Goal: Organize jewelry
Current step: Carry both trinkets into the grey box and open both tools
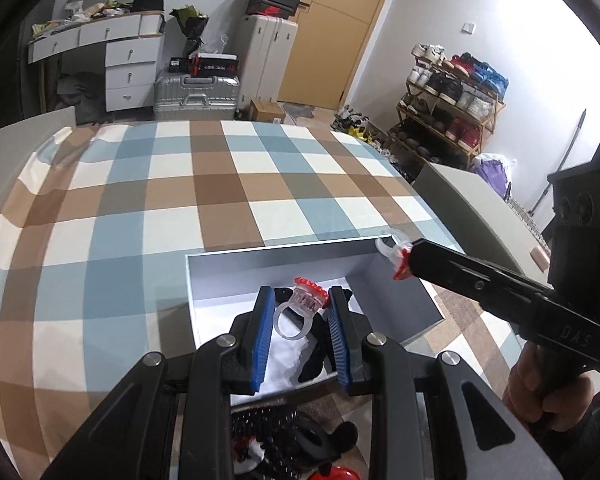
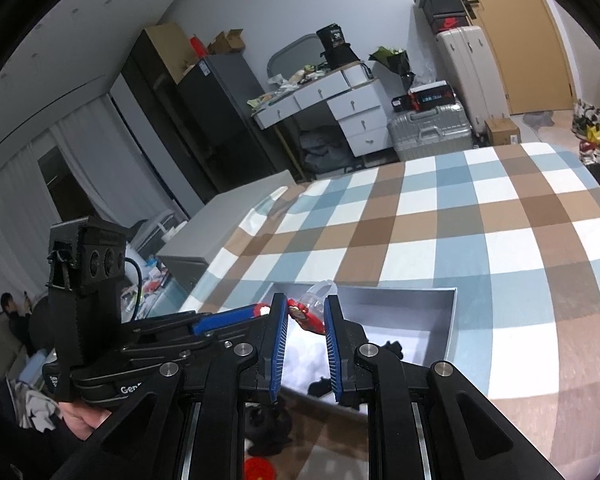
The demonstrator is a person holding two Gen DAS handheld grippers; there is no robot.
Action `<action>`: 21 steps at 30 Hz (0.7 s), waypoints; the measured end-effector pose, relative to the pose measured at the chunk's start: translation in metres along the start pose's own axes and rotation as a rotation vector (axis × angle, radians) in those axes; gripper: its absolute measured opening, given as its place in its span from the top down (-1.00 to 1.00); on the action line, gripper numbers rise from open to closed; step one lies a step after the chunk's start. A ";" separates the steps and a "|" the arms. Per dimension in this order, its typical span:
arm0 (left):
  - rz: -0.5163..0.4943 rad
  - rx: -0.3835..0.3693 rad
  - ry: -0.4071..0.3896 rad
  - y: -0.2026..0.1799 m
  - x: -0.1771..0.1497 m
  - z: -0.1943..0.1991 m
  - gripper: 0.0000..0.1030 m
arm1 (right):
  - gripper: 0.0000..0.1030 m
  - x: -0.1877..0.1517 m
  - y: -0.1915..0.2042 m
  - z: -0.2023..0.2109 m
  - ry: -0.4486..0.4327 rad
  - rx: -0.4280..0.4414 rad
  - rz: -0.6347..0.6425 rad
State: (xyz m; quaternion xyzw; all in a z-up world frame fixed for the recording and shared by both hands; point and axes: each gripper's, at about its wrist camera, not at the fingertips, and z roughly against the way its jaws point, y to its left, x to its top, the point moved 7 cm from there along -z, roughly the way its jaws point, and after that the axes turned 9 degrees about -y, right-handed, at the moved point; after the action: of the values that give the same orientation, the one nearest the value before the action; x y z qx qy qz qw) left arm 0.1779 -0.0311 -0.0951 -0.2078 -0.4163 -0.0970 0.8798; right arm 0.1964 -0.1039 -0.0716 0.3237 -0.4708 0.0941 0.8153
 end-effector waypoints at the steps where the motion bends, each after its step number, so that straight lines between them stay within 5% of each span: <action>1: 0.002 -0.007 0.008 0.000 0.000 -0.003 0.58 | 0.66 -0.001 -0.003 -0.003 0.006 0.000 -0.005; 17: 0.022 -0.055 0.053 0.002 -0.001 -0.024 0.58 | 0.63 -0.016 -0.028 -0.031 0.080 -0.025 -0.053; 21: -0.004 -0.062 0.043 -0.002 -0.001 -0.020 0.40 | 0.49 -0.012 -0.027 -0.027 0.056 -0.015 -0.072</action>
State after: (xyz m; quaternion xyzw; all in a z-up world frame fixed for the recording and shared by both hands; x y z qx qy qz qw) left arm 0.1904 -0.0417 -0.1064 -0.2320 -0.3946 -0.1162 0.8815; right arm 0.2216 -0.1064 -0.1029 0.3314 -0.4366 0.0702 0.8335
